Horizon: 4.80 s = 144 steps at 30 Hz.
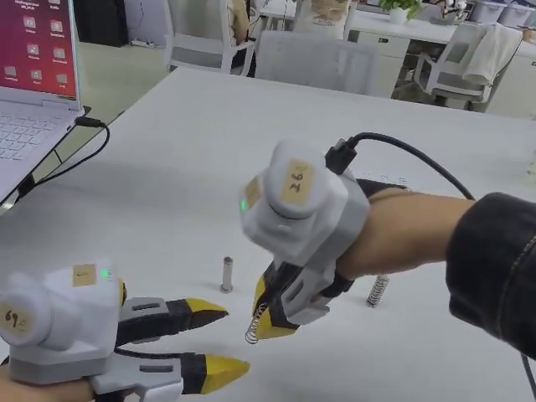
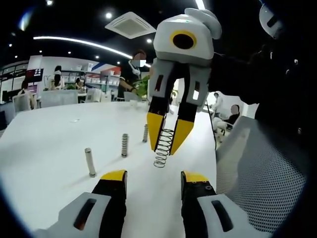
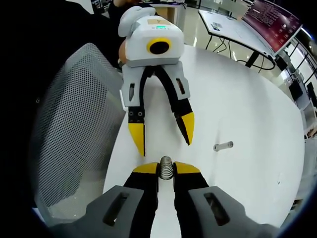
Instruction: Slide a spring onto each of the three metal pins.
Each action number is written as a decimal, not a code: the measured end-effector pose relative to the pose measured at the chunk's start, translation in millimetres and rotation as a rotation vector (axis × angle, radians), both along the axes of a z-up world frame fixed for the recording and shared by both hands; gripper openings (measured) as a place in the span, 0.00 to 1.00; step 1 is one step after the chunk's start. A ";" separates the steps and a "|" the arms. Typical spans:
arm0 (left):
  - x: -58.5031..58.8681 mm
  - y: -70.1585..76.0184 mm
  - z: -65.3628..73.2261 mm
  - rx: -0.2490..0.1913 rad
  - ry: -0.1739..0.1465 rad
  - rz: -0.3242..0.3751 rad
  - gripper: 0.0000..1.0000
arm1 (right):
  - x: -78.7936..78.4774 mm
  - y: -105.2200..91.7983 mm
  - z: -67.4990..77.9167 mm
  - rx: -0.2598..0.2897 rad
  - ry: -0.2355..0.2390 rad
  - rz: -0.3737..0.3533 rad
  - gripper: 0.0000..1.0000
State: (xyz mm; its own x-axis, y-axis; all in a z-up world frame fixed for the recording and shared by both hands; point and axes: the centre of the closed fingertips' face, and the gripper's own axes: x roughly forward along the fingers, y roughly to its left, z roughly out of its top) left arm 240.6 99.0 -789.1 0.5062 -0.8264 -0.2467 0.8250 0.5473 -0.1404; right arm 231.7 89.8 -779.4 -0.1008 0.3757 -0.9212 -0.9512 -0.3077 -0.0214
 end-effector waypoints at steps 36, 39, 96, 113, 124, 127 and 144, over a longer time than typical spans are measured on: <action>8.8 19.8 0.3 -0.016 -0.007 0.118 0.81 | 23.3 -3.6 17.1 0.006 -0.035 -0.028 0.09; 9.1 22.1 -1.0 -0.018 -0.004 0.125 0.83 | 25.9 -2.6 18.9 0.004 -0.041 -0.027 0.09; 8.2 42.6 -14.7 -0.027 0.017 0.173 0.86 | 98.6 53.0 -6.1 -0.078 -0.095 -0.013 0.09; 5.9 45.0 -16.2 -0.027 0.019 0.182 0.85 | 104.5 55.6 -31.8 -0.131 -0.088 -0.023 0.09; 5.0 46.5 -16.5 -0.025 0.020 0.186 0.84 | 100.4 54.3 -49.0 -0.157 -0.071 -0.027 0.09; 5.2 47.1 -16.6 -0.026 0.020 0.187 0.84 | 98.1 53.8 -53.2 -0.162 -0.065 -0.026 0.09; 6.3 46.0 -16.9 -0.025 0.023 0.186 0.84 | 93.0 54.2 -64.5 -0.165 -0.047 -0.039 0.09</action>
State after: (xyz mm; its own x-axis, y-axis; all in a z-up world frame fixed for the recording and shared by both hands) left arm 246.9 145.0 -806.0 0.6453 -0.7252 -0.2403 0.7065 0.6861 -0.1733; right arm 324.7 144.0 -843.9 -0.0441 0.2215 -0.9742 -0.9618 -0.2732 -0.0186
